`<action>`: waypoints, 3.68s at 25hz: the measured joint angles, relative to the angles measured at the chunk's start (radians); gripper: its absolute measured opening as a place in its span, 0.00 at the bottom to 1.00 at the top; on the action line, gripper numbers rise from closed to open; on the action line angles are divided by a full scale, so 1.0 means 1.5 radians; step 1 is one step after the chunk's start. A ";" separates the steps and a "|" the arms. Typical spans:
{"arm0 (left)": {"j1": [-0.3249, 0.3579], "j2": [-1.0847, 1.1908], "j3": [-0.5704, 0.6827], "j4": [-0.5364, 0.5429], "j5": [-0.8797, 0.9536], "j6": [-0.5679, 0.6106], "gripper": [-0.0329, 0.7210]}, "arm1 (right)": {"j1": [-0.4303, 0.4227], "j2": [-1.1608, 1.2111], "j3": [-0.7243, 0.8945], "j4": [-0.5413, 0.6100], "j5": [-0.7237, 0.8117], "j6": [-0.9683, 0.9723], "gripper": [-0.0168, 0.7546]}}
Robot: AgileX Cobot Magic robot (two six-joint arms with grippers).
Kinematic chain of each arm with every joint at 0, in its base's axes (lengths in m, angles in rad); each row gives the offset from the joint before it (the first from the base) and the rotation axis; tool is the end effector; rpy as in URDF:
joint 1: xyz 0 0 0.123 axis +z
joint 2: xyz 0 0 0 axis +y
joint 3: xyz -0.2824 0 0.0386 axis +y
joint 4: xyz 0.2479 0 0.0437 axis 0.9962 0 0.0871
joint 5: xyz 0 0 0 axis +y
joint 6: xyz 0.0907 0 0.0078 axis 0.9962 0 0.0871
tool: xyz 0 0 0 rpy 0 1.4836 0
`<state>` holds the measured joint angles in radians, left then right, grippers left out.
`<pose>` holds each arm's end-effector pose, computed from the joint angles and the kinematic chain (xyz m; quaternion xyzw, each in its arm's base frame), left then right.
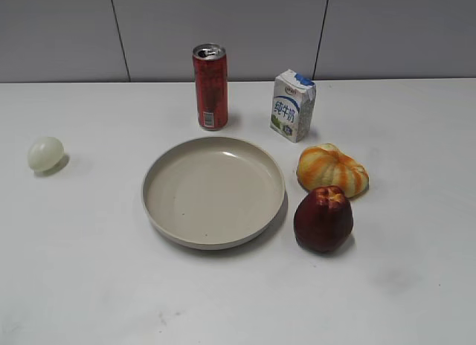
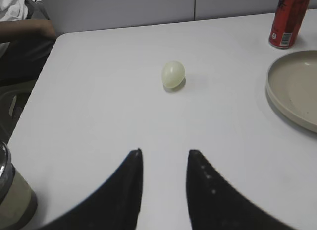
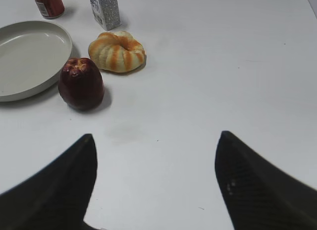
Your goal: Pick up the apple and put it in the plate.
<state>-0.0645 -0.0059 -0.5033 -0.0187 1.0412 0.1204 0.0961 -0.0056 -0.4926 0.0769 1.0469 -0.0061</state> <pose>-0.0054 -0.0011 0.2797 0.0784 0.8420 0.0056 0.5338 -0.0050 0.0056 0.2764 -0.0446 0.8483 0.0621 0.5240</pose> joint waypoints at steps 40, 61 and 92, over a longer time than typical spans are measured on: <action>0.000 0.000 0.000 0.000 0.000 0.000 0.36 | 0.029 0.623 -0.040 0.237 -0.338 -0.150 0.79; 0.000 0.000 0.000 0.000 0.000 0.000 0.36 | 0.243 1.191 -0.429 0.031 -0.155 -0.001 0.79; 0.000 0.000 0.000 0.000 0.000 0.000 0.36 | 0.358 1.294 -0.647 0.054 -0.192 -0.015 0.75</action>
<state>-0.0645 -0.0059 -0.5033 -0.0187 1.0412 0.1204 0.6332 1.9359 -1.4633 0.1579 0.7585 -0.0285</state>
